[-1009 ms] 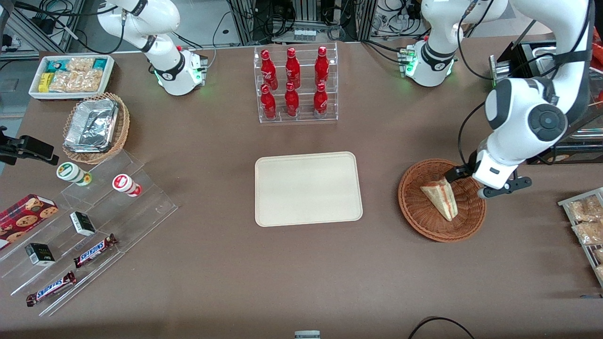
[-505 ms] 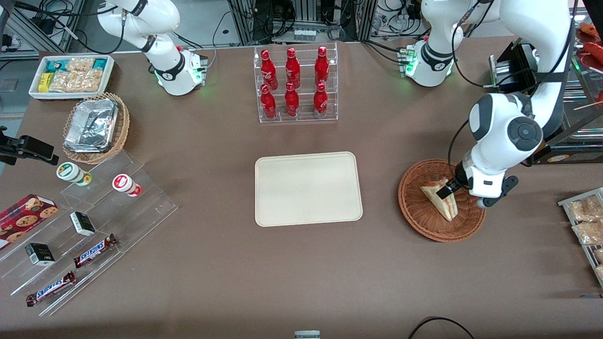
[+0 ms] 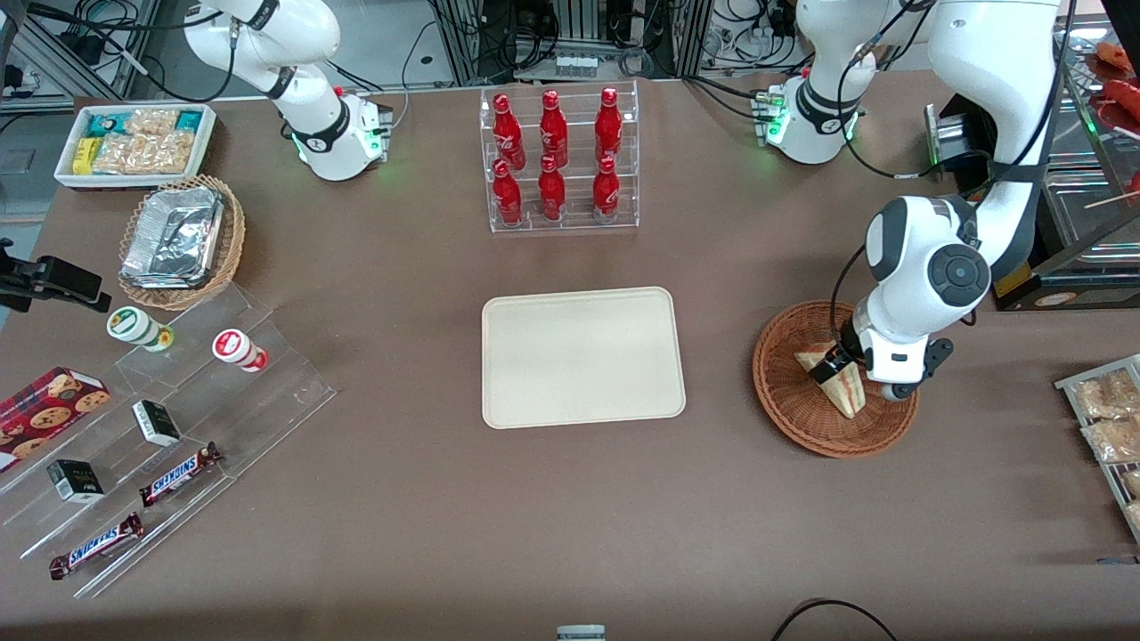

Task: Place sandwich from basket to tray
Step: 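Lower the left gripper and close it on the wrapped sandwich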

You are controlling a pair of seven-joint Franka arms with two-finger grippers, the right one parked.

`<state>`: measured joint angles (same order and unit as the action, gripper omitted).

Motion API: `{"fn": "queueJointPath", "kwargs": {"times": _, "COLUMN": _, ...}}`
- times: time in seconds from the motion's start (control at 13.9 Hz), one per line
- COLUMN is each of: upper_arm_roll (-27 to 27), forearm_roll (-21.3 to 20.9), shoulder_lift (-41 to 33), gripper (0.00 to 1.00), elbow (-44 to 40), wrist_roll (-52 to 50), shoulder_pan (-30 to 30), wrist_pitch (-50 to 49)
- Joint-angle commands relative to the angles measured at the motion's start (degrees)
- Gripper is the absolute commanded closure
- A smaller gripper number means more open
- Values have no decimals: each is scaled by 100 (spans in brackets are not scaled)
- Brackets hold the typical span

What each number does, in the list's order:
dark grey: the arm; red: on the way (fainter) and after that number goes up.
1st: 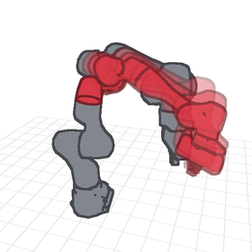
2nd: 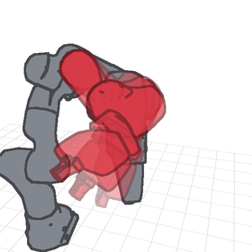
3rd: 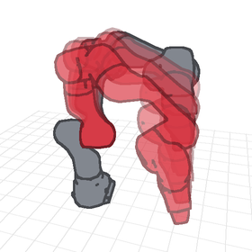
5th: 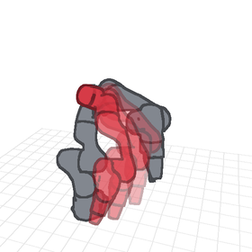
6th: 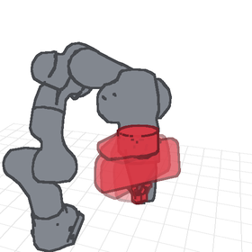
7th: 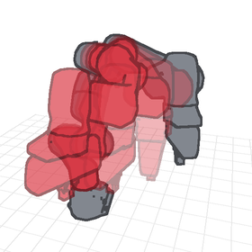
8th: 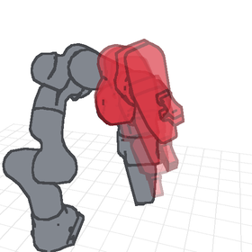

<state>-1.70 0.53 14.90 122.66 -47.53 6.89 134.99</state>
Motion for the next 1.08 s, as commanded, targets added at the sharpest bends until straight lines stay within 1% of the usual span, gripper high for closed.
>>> {"fn": "queueJointPath", "kwargs": {"times": 0.0, "upper_arm_roll": 38, "forearm_roll": -194, "shoulder_lift": 144, "gripper": 0, "elbow": -23, "wrist_roll": -90, "shoulder_pan": 67, "wrist_pitch": 45}}
{"fn": "queueJointPath", "kwargs": {"times": 0.14, "upper_arm_roll": 47, "forearm_roll": -202, "shoulder_lift": 232, "gripper": 0, "elbow": -23, "wrist_roll": -90, "shoulder_pan": 67, "wrist_pitch": 62}}
{"fn": "queueJointPath", "kwargs": {"times": 0.22, "upper_arm_roll": 38, "forearm_roll": -202, "shoulder_lift": 267, "gripper": 2, "elbow": -31, "wrist_roll": -90, "shoulder_pan": 67, "wrist_pitch": 80}}
{"fn": "queueJointPath", "kwargs": {"times": 0.29, "upper_arm_roll": 47, "forearm_roll": -202, "shoulder_lift": 302, "gripper": 15, "elbow": -32, "wrist_roll": -90, "shoulder_pan": 67, "wrist_pitch": 88}}
{"fn": "queueJointPath", "kwargs": {"times": 0.43, "upper_arm_roll": 38, "forearm_roll": -255, "shoulder_lift": 338, "gripper": 91, "elbow": -32, "wrist_roll": -72, "shoulder_pan": 67, "wrist_pitch": 80}}
{"fn": "queueJointPath", "kwargs": {"times": 0.5, "upper_arm_roll": 47, "forearm_roll": -342, "shoulder_lift": 329, "gripper": 100, "elbow": -32, "wrist_roll": -72, "shoulder_pan": 67, "wrist_pitch": 45}}
{"fn": "queueJointPath", "kwargs": {"times": 0.72, "upper_arm_roll": 38, "forearm_roll": -378, "shoulder_lift": 233, "gripper": 100, "elbow": -188, "wrist_roll": -72, "shoulder_pan": 58, "wrist_pitch": -182}}
{"fn": "queueJointPath", "kwargs": {"times": 0.86, "upper_arm_roll": 12, "forearm_roll": -378, "shoulder_lift": 171, "gripper": 100, "elbow": -574, "wrist_roll": -72, "shoulder_pan": 67, "wrist_pitch": -769}}
{"fn": "queueJointPath", "kwargs": {"times": 1.01, "upper_arm_roll": -242, "forearm_roll": -370, "shoulder_lift": 145, "gripper": 100, "elbow": -979, "wrist_roll": -72, "shoulder_pan": 67, "wrist_pitch": -1402}}
